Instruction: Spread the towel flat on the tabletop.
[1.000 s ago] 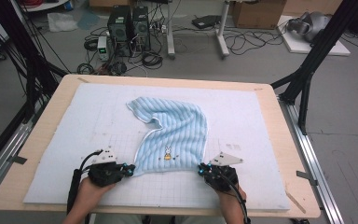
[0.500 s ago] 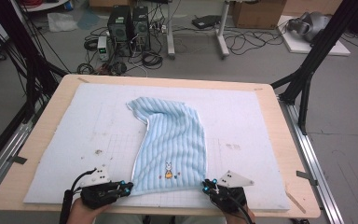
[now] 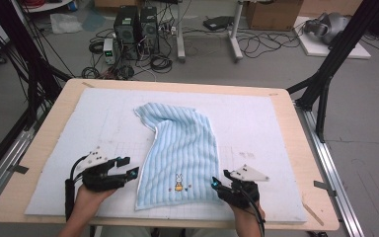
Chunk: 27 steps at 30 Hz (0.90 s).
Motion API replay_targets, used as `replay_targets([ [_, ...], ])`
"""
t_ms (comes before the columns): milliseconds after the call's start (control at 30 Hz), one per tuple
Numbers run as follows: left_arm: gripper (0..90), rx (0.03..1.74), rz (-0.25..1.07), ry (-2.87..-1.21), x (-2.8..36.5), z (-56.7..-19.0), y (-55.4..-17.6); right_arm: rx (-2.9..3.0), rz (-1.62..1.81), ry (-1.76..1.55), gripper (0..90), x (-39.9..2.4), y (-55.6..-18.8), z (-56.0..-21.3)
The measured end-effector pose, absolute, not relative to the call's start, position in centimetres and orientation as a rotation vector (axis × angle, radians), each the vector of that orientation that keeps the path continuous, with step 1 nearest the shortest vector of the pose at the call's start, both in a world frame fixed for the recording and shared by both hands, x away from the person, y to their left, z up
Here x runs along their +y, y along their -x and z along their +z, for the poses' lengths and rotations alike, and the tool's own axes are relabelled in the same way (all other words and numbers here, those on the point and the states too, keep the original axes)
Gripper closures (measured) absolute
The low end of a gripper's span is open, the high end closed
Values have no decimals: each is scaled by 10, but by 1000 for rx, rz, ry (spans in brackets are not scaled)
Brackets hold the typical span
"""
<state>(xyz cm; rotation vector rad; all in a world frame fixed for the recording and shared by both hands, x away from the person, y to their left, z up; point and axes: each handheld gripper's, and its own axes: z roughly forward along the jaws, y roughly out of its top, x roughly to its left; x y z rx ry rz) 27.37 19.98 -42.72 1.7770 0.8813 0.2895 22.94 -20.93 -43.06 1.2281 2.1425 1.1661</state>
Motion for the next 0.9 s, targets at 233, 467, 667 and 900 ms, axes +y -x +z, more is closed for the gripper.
replay_targets([
  [233,492,997,218,-1755,184,-439,-323,2169,1057,-1289,590,-195,-260,-444],
  [467,530,1018,232,-1851,156,-446,-338,2220,1020,-1274,739,-187,-265,-448],
  [667,866,1023,291,-1985,143,-451,-338,2265,1051,-1253,868,-190,-265,-447],
  [900,875,1008,216,-1991,161,-449,-321,2301,1108,-1212,869,-194,-250,-449],
])
